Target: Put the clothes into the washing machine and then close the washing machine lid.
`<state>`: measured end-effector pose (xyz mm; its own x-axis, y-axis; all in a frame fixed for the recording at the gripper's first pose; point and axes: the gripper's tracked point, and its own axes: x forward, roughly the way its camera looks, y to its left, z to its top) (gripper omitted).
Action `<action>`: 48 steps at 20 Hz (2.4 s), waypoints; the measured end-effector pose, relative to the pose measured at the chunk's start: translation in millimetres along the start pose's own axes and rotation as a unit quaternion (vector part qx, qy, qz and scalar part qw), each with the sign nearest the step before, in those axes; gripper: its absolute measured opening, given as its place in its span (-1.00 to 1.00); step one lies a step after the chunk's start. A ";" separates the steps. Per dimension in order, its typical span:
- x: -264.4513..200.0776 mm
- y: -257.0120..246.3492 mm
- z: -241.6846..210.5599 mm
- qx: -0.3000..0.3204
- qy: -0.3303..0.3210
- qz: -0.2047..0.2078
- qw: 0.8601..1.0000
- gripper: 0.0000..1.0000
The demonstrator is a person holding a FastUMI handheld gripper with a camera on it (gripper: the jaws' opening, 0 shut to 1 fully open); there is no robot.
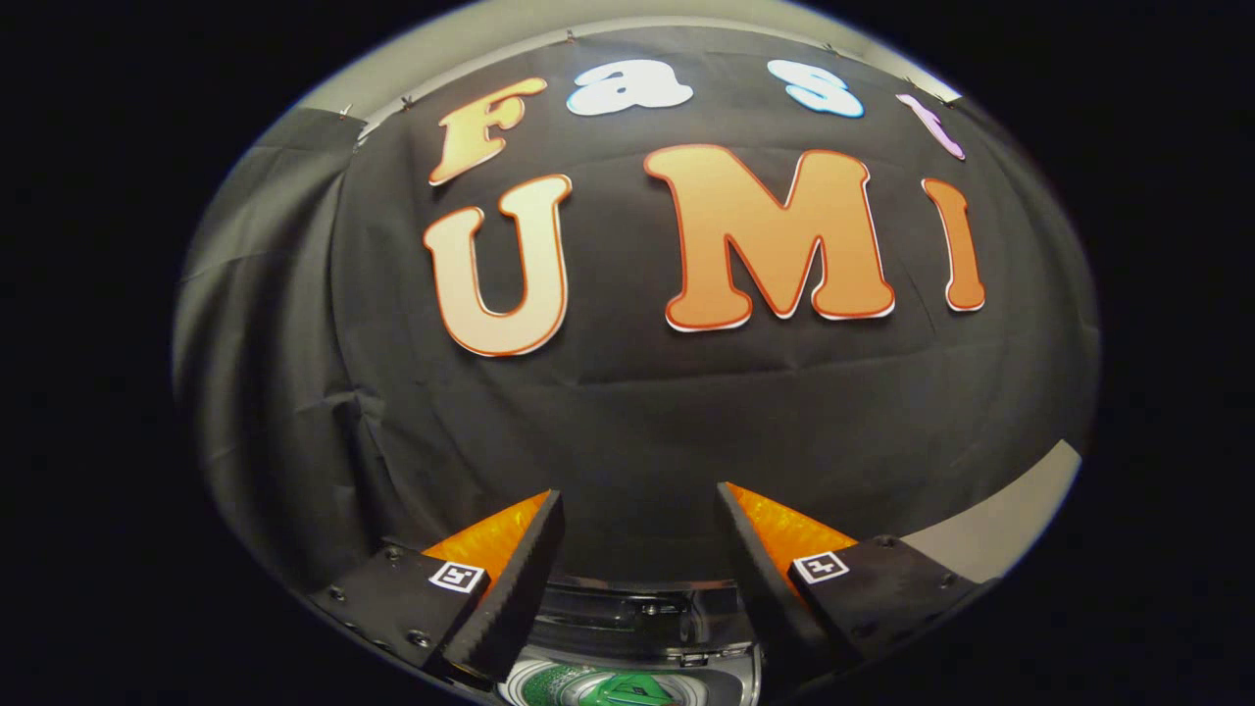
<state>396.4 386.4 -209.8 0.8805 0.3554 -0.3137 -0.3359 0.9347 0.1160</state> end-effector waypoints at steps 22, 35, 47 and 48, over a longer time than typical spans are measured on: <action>59.1 -14.7 -69.3 -0.028 0.049 -0.030 0.998 0.99; -4.7 -7.6 -78.1 -0.021 -0.001 -0.029 0.999 0.99; -51.8 -2.3 -105.8 -0.033 -0.012 -0.020 0.999 0.98; -54.0 -2.4 -107.9 -0.033 -0.009 -0.019 0.999 0.99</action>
<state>313.5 364.6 -294.9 0.8986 0.3201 -0.3001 -0.3231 0.9455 0.0410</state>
